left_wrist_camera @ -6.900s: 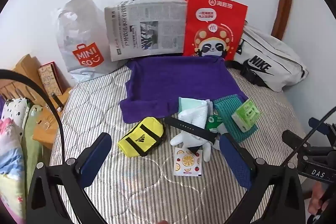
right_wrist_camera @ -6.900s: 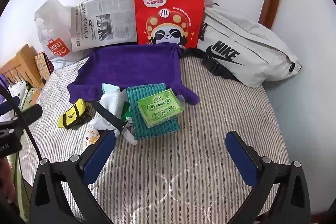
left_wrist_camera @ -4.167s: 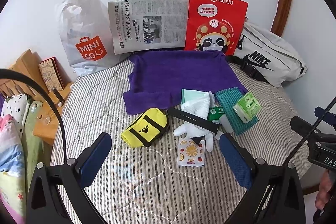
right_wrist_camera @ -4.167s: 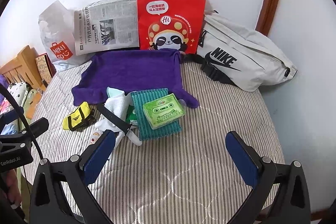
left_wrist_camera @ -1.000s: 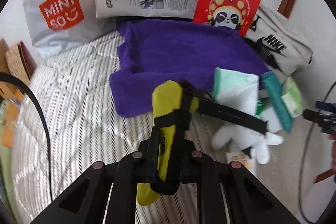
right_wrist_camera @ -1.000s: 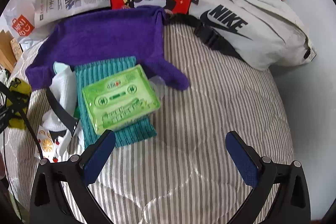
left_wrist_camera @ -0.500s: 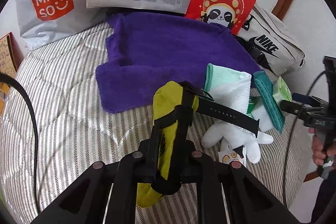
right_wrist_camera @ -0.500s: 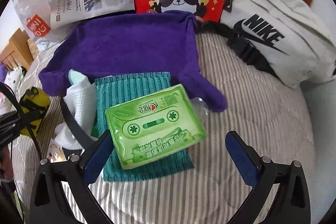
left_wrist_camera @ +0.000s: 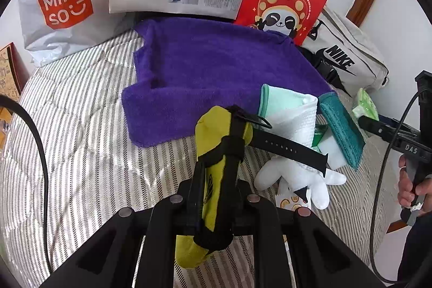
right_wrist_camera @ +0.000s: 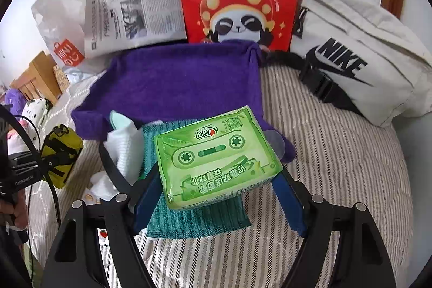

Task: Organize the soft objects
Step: 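Set the pouch on the purple towel with the left tool while the right tool places the green pack there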

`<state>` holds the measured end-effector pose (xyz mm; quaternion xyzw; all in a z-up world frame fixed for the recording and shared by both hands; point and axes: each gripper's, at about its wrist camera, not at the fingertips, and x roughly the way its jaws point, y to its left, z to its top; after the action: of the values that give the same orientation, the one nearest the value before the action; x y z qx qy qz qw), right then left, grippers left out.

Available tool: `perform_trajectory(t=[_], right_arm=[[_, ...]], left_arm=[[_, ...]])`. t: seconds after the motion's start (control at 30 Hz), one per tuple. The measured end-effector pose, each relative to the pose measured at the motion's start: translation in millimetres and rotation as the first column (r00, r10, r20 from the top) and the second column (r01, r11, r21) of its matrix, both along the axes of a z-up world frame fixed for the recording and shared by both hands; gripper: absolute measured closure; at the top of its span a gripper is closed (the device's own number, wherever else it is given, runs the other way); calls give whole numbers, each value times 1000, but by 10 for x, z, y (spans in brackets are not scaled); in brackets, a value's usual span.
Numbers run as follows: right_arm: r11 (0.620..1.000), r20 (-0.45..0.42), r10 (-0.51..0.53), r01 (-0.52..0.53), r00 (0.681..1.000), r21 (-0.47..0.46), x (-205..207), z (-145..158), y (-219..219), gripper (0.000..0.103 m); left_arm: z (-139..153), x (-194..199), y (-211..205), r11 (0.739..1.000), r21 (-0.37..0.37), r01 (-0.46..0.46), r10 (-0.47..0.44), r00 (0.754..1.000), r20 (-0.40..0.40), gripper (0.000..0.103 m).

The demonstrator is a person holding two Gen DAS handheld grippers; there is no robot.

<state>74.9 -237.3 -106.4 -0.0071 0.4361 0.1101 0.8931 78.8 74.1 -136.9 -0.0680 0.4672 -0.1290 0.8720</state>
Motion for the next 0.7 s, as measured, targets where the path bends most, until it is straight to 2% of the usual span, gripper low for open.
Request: perform_trajectory(t=[0.3, 0.7], right_arm=[[1000, 68, 19, -19, 998, -2, -1, 299, 13, 24], [999, 86, 35, -34, 996, -15, 375, 298, 187, 24]], left_arm=[[253, -51, 89, 1000, -24, 8, -7, 999, 40, 89], [495, 321, 32, 997, -76, 5, 0, 997, 71, 89]])
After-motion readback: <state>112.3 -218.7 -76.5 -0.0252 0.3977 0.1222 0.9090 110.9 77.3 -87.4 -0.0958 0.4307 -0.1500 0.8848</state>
